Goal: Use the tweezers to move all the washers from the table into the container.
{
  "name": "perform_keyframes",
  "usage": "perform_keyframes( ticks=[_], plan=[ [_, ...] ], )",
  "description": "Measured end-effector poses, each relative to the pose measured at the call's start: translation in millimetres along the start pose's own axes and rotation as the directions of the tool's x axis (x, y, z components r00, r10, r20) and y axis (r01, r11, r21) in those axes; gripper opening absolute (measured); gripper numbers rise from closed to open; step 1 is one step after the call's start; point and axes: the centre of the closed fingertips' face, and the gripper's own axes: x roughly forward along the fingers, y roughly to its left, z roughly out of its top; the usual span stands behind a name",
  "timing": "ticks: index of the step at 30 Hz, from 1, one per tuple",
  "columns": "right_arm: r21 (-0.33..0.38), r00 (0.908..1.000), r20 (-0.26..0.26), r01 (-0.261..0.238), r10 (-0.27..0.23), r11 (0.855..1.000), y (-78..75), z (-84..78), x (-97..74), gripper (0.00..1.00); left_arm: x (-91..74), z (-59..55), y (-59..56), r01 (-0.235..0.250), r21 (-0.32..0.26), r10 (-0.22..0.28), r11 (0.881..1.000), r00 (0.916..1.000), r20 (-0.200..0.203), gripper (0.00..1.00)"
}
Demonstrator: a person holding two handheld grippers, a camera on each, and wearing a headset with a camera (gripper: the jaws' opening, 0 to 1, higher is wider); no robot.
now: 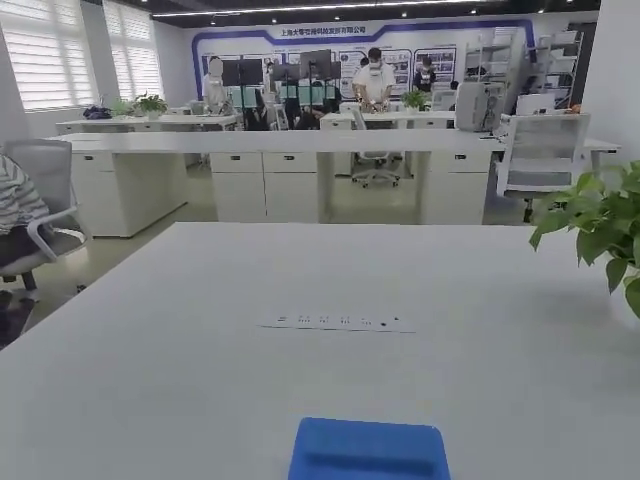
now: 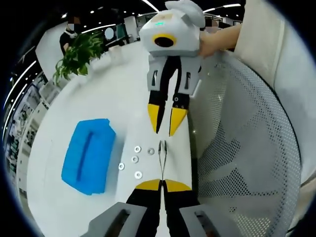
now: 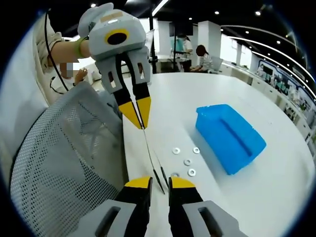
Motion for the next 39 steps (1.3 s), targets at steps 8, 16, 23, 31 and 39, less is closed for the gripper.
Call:
perform_keyframes(
  ticks=[8,16,23,31,39],
  plan=[
    [-0.053,0.9996,-0.003,-0.028,0.028,0.998,7.1,3.5,6.3,0.10,-7.5,28.9,-5.5,0.001,0.053,-0.003,0.999,0.9993,0.036,0.00],
    [-0.073,0.9991,-0.020,-0.040,0.038,0.997,11.0,-0.9,14.8,0.13,-6.4,51.6,-5.8,0.013,0.101,-0.019,0.995,0.9980,0.060,0.00],
    [-0.062,0.9995,-0.018,-0.028,0.027,0.998,4.7,-3.1,20.1,0.07,-4.7,58.5,-5.9,0.033,0.131,-0.042,0.991,0.9972,0.062,0.00],
    [-0.055,0.9995,0.031,0.000,0.002,0.998,-2.7,12.7,25.0,0.07,-12.3,59.4,3.7,0.033,0.155,-0.041,0.987,0.9978,0.051,0.00],
    [-0.059,0.9990,0.039,0.026,-0.023,0.998,-14.0,15.3,29.2,0.07,-9.1,60.2,16.1,0.029,0.165,-0.035,0.986,0.9988,0.033,0.00]
  ],
)
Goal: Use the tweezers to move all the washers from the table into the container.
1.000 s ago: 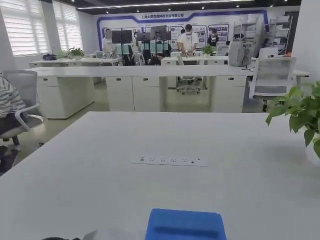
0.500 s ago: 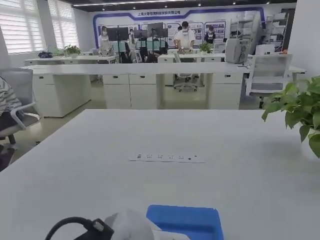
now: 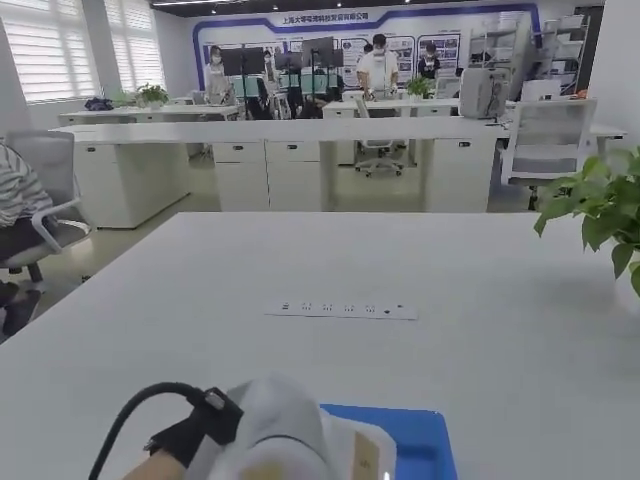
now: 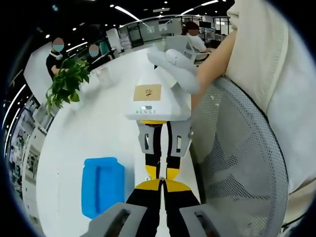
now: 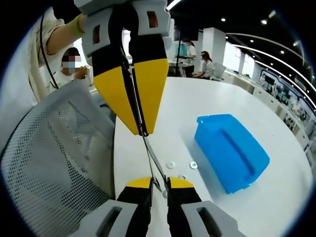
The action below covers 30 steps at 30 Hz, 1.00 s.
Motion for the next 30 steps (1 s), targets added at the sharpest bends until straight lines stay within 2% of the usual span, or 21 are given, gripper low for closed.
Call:
perform_keyframes(
  ticks=[5,7,18,22,25,30],
  plan=[
    [0.033,0.9999,-0.003,-0.013,0.013,0.999,0.6,-4.7,1.2,0.07,3.8,-2.4,2.7,0.024,-0.004,-0.024,1.000,0.9996,-0.013,0.00],
    [0.028,1.0000,-0.001,-0.005,0.005,1.000,-0.8,-4.6,0.7,0.07,4.1,-0.3,4.8,0.027,-0.009,-0.027,1.000,0.9996,-0.003,0.00],
    [0.049,0.9999,0.009,0.013,-0.014,0.999,-6.7,-6.8,0.4,0.07,7.9,0.1,12.2,0.039,0.036,-0.037,0.999,0.9984,-0.042,0.00],
    [0.072,0.9999,0.012,0.001,-0.002,0.997,-5.4,-8.0,0.4,0.08,9.4,1.3,12.6,0.064,0.006,-0.064,0.998,0.9973,-0.037,0.00],
    [0.070,0.9997,0.024,0.001,-0.003,0.998,-5.1,-4.7,-1.1,0.09,12.2,-1.3,13.7,0.072,0.003,-0.072,0.997,0.9960,-0.054,0.00],
    [0.088,0.9969,0.079,-0.008,0.001,0.996,-11.5,9.6,-4.4,0.13,13.8,0.6,15.2,0.095,-0.015,-0.096,0.995,0.9944,-0.045,0.00]
  ],
)
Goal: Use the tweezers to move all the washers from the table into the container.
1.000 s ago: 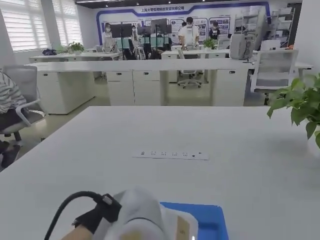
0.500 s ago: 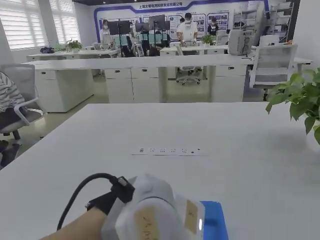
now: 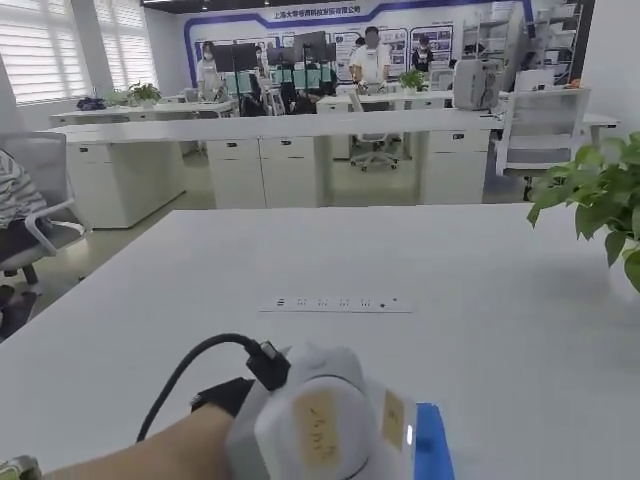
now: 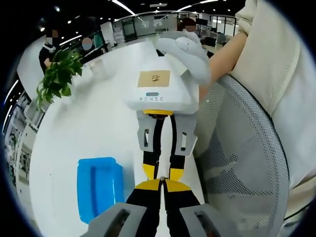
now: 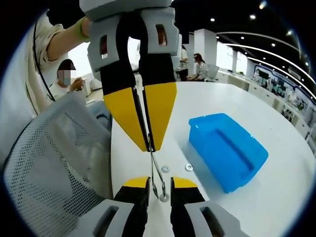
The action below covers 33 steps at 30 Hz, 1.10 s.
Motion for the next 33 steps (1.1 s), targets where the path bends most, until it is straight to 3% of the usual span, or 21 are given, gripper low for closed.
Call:
perform_keyframes(
  ticks=[4,7,11,13,17,18,20,22,23,24,25,27,29,30,31,32,33],
  plan=[
    [-0.033,0.9999,-0.014,-0.011,0.011,0.999,-0.4,1.3,3.3,0.11,3.6,2.0,3.3,0.010,-0.026,-0.010,1.000,0.9999,0.008,0.00],
    [-0.046,0.9994,-0.023,-0.027,0.026,0.999,2.1,-0.1,4.5,0.05,7.9,6.1,6.1,0.009,-0.068,-0.007,0.998,0.9990,0.044,0.00],
    [-0.046,0.9993,-0.030,-0.022,0.020,0.999,0.6,-2.4,4.3,0.04,13.9,0.6,5.2,0.001,-0.111,0.005,0.994,0.9984,0.056,0.00],
    [-0.020,0.9992,-0.026,-0.031,0.031,0.999,1.2,-2.9,4.2,0.03,16.4,-6.4,3.5,-0.019,-0.131,0.027,0.991,0.9979,0.059,0.06],
    [0.024,0.9996,-0.014,-0.023,0.023,0.999,-0.3,-3.2,3.3,0.03,10.4,-9.9,1.1,-0.053,-0.254,0.093,0.966,0.9846,0.148,0.16],
    [0.031,0.9996,-0.013,-0.023,0.023,0.999,-0.8,-3.2,3.2,0.03,6.9,-10.1,1.0,-0.063,-0.293,0.121,0.954,0.9754,0.184,0.19],
    [0.070,0.9997,-0.003,-0.023,0.023,0.997,-3.9,-3.1,2.8,0.03,1.6,-12.8,1.3,-0.084,-0.361,0.171,0.929,0.9608,0.218,0.28],
    [0.127,0.9996,0.007,-0.027,0.026,0.992,-6.5,-3.1,2.2,0.03,-4.7,-15.5,0.8,-0.111,-0.421,0.235,0.900,0.9372,0.257,0.41],
    [0.139,0.9996,0.011,-0.027,0.026,0.990,-8.0,-3.1,2.1,0.03,-8.0,-18.6,-0.3,-0.128,-0.459,0.275,0.879,0.9230,0.269,0.46],
    [0.158,0.9996,0.014,-0.027,0.025,0.987,-9.9,-3.3,1.7,0.03,-9.9,-20.1,-2.1,-0.132,-0.481,0.293,0.867,0.9152,0.276,0.50],
    [0.175,0.9994,0.017,-0.032,0.030,0.984,-10.0,-3.3,1.5,0.03,-13.0,-23.1,-4.3,-0.149,-0.511,0.328,0.847,0.9026,0.279,0.52],
    [0.207,0.9993,0.023,-0.033,0.029,0.978,-12.6,-3.8,1.0,0.03,-18.6,-23.4,-5.1,-0.183,-0.540,0.390,0.821,0.8714,0.297,0.58],
    [0.263,0.9989,0.037,-0.038,0.029,0.964,-15.1,-3.9,0.5,0.03,-24.7,-25.7,-7.9,-0.206,-0.588,0.452,0.782,0.8371,0.308,0.65],
    [0.282,0.9986,0.044,-0.039,0.028,0.958,-17.5,-4.4,-0.2,0.03,-29.5,-26.6,-8.0,-0.224,-0.613,0.495,0.758,0.8088,0.317,0.68],
    [0.304,0.9984,0.049,-0.041,0.027,0.952,-19.1,-4.7,-0.9,0.03,-32.7,-26.7,-8.7,-0.228,-0.634,0.522,0.739,0.7888,0.325,0.73],
    [0.345,0.9977,0.064,-0.044,0.023,0.937,-21.0,-3.9,-2.0,0.03,-37.9,-26.8,-9.2,-0.231,-0.661,0.558,0.714,0.7571,0.339,0.75],
    [0.363,0.9969,0.074,-0.052,0.027,0.930,-21.8,-3.5,-3.0,0.03,-40.7,-28.7,-9.7,-0.235,-0.678,0.580,0.697,0.7400,0.340,0.78]
  ],
)
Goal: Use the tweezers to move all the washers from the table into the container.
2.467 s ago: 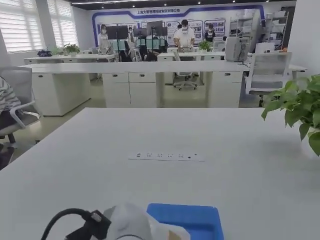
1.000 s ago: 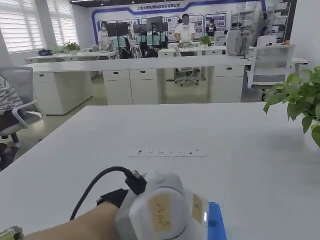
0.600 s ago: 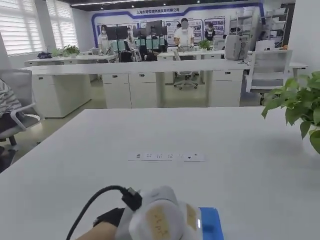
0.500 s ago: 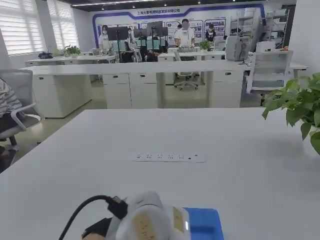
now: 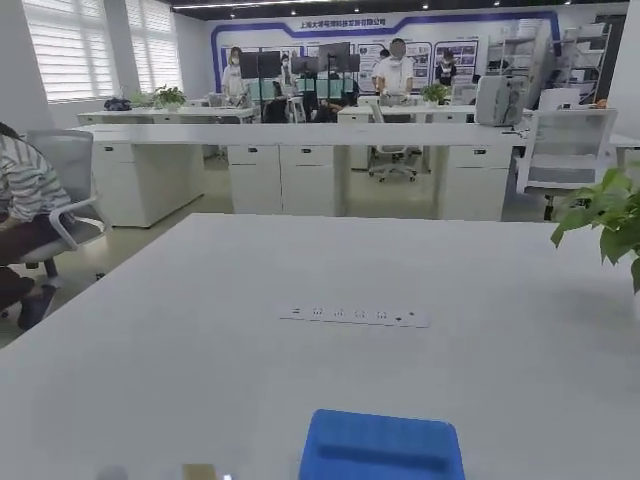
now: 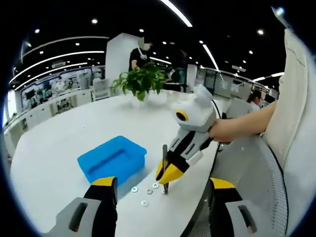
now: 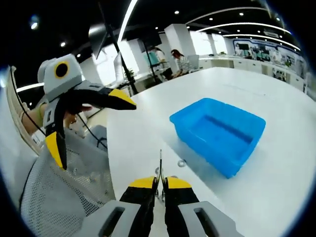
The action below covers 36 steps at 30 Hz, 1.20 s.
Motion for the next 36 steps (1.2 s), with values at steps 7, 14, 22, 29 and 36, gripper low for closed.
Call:
perform_keyframes(
  ticks=[7,14,22,29,36],
  plan=[
    [0.148,0.9976,0.032,-0.066,0.062,0.987,-6.8,0.9,-6.3,0.03,-22.8,10.1,19.2,-0.149,-0.105,0.166,0.983,0.9701,0.178,0.95],
    [0.191,0.9949,0.083,-0.073,0.058,0.979,-14.2,17.4,-21.0,0.03,-38.2,24.3,37.1,-0.262,-0.123,0.286,0.957,0.9181,0.274,0.99],
    [0.120,0.9935,0.110,-0.040,0.027,0.992,-20.2,49.9,-37.7,0.03,-40.9,12.8,46.1,-0.321,-0.084,0.332,0.943,0.9145,0.232,0.99],
    [0.032,0.9931,0.118,-0.005,0.001,0.999,-22.6,81.2,-43.9,0.03,-46.6,11.2,52.9,-0.355,-0.075,0.363,0.932,0.9035,0.228,0.99],
    [0.000,0.9915,0.125,0.035,-0.035,0.999,-38.7,97.8,-36.1,0.03,-52.9,12.0,60.5,-0.388,-0.097,0.400,0.916,0.8847,0.239,0.99]
  ],
)
